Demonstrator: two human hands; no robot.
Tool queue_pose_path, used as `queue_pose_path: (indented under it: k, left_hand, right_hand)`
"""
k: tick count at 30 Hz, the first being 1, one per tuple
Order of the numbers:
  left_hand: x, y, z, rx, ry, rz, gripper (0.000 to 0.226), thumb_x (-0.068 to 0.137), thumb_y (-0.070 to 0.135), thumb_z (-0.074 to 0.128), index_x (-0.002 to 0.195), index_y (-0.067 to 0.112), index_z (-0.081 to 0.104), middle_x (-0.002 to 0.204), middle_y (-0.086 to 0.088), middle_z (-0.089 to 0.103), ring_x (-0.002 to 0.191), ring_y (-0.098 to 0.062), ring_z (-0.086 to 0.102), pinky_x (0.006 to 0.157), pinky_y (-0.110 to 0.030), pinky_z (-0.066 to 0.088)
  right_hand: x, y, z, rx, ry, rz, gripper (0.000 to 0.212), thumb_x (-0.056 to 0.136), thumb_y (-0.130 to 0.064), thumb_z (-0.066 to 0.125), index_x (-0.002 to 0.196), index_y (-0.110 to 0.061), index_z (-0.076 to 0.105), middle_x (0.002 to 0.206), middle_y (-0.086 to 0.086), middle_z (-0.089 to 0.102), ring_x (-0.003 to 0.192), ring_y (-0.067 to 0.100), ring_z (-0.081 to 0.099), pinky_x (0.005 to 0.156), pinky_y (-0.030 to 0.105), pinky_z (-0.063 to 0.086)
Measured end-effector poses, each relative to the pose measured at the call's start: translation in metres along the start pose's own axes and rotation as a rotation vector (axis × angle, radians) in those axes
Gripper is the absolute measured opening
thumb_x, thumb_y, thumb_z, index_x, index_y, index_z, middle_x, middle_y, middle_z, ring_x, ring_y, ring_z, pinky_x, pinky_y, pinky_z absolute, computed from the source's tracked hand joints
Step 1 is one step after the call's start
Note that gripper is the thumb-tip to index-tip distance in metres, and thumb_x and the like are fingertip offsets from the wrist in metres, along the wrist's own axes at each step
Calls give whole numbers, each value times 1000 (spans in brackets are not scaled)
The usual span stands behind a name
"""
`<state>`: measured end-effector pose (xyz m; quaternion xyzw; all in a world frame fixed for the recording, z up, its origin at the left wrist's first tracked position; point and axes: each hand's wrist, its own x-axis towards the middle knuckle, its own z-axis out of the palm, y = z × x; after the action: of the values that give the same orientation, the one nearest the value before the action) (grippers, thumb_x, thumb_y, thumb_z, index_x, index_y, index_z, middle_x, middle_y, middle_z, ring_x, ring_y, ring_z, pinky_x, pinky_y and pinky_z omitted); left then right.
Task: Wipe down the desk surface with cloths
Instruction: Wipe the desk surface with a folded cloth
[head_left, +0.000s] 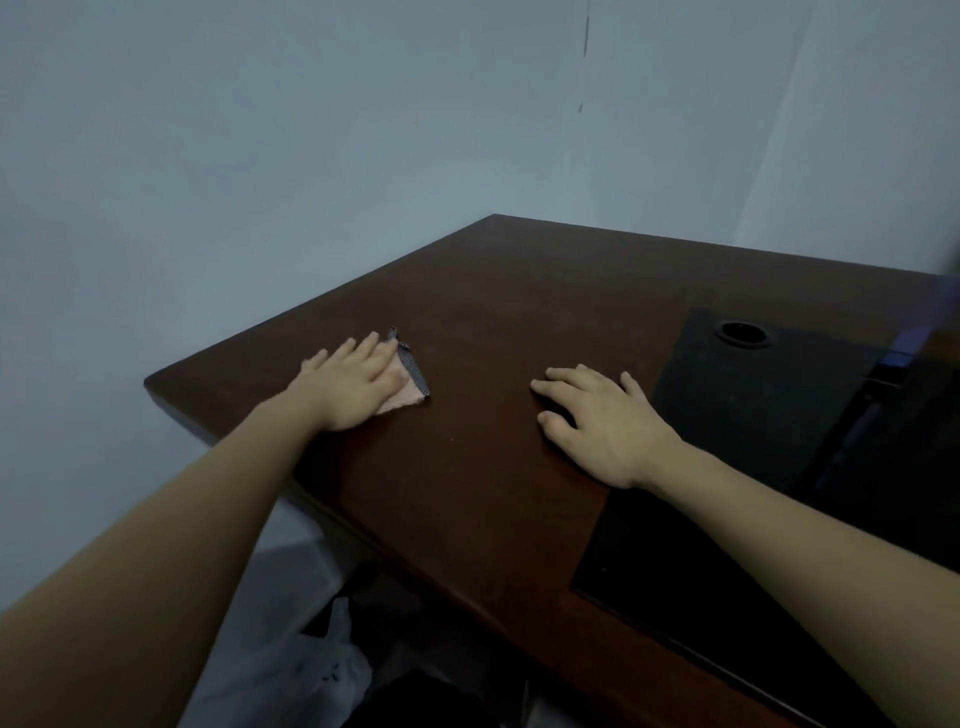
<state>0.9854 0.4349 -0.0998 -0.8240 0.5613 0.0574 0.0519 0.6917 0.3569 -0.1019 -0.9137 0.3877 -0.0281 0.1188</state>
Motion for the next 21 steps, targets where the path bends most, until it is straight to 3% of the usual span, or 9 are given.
queue_pose_path:
  k: [6, 10, 13, 18, 21]
  left_hand:
    - [-7, 55, 0, -1, 0, 225, 65, 104, 60, 9, 162, 32, -5, 169, 6, -11, 156, -20, -6, 125, -45, -3]
    - [-27, 55, 8, -2, 4, 344, 68, 101, 63, 9, 161, 35, -8, 168, 9, -13, 155, -15, -10, 123, -41, -7]
    - [-13, 30, 3, 25, -18, 284, 80, 88, 68, -1, 160, 34, -8, 168, 7, -13, 156, -18, -7, 124, -43, -3]
    - [38, -9, 0, 4, 24, -7, 67, 103, 61, 8, 162, 31, -5, 170, 0, -9, 156, -25, -3, 125, -49, 1]
    - [44, 4, 0, -18, 19, -21, 67, 103, 63, 7, 162, 32, -3, 170, 2, -9, 156, -24, -3, 125, -49, -1]
  right_hand:
    - [2, 0, 2, -1, 8, 8, 53, 107, -48, 31, 159, -36, 27, 168, -10, 17, 157, 19, 6, 123, 57, -1]
    - [3, 0, 2, -8, 5, 5, 53, 107, -48, 30, 159, -37, 25, 168, -11, 16, 157, 18, 5, 124, 56, -1]
    - [3, 1, 2, -6, 6, 5, 53, 107, -48, 30, 159, -37, 26, 168, -11, 17, 157, 18, 6, 125, 57, 0]
    - [4, 0, 2, 5, 18, 3, 53, 106, -48, 32, 158, -38, 28, 167, -11, 19, 156, 18, 8, 125, 58, 2]
    - [4, 0, 3, 11, 15, 8, 53, 106, -48, 33, 158, -38, 29, 167, -11, 19, 156, 18, 8, 124, 59, 2]
